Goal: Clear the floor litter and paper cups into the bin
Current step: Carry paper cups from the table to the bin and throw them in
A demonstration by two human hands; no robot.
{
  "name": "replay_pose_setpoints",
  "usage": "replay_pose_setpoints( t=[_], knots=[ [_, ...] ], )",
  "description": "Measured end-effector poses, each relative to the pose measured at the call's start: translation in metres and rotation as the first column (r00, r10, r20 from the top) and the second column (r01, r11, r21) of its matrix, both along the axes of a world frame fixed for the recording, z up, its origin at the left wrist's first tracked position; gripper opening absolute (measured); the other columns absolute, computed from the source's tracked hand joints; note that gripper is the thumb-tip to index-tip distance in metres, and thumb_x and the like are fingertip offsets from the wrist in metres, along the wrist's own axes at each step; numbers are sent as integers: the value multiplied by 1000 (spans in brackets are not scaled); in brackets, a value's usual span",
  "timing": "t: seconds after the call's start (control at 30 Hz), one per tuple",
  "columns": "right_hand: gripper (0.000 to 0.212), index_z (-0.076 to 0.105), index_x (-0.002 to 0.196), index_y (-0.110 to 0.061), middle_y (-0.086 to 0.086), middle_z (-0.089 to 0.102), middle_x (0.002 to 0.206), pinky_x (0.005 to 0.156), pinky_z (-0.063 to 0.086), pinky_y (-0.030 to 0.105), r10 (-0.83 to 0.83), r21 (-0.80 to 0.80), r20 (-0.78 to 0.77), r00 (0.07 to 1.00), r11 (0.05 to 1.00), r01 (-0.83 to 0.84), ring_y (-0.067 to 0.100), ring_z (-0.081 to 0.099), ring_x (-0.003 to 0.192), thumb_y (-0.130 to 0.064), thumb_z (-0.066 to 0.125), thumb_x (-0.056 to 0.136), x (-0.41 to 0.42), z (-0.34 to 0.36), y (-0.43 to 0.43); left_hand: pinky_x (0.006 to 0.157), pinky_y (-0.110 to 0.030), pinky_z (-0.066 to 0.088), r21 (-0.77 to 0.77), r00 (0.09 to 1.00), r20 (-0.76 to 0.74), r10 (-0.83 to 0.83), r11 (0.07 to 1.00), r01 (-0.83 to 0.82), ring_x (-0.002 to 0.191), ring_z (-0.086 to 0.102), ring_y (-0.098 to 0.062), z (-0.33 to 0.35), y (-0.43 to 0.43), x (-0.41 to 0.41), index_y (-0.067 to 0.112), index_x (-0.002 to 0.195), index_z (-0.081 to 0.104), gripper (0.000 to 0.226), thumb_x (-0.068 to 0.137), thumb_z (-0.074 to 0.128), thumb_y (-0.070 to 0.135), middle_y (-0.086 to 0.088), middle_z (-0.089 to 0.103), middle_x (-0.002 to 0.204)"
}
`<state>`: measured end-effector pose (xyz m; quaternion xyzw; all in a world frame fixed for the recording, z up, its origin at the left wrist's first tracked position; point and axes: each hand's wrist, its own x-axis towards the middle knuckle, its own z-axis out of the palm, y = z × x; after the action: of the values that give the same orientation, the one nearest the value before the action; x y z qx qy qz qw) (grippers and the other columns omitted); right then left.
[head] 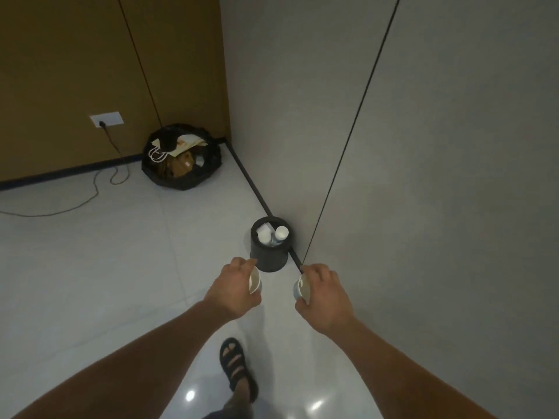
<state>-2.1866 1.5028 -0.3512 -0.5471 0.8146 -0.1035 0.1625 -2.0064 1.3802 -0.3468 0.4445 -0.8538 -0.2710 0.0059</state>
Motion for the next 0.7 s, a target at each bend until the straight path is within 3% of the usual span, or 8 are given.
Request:
replay_pose_setpoints(
  t=[0.37,0.57,0.7],
  knots=[
    [66,37,145,-23,-1,35,144,99,40,26,-150,13,8,989,989,150,19,37,125,-34,62,85,-71,-15,-155,96,-34,44,49,998,-36,-59,997,61,119,44,-24,-15,-191,-84,22,144,33,76,79,69,35,-3,39,138],
    [70,32,144,-29,-5,32,146,99,44,24,-177,73,81,981,983,171,15,36,129,-39,67,85,-106,-81,-229,97,-31,42,121,1000,-19,-1,993,3,120,42,-21,-72,-258,-121,23,144,33,73,82,67,36,-1,38,138],
    [68,37,144,-24,-1,37,146,102,45,27,-194,91,192,962,979,180,18,37,132,-37,70,85,-138,-136,-284,93,-25,39,167,998,4,60,984,-60,118,45,-19,-124,-299,-151,21,141,35,72,81,69,35,-2,42,135]
  ],
)
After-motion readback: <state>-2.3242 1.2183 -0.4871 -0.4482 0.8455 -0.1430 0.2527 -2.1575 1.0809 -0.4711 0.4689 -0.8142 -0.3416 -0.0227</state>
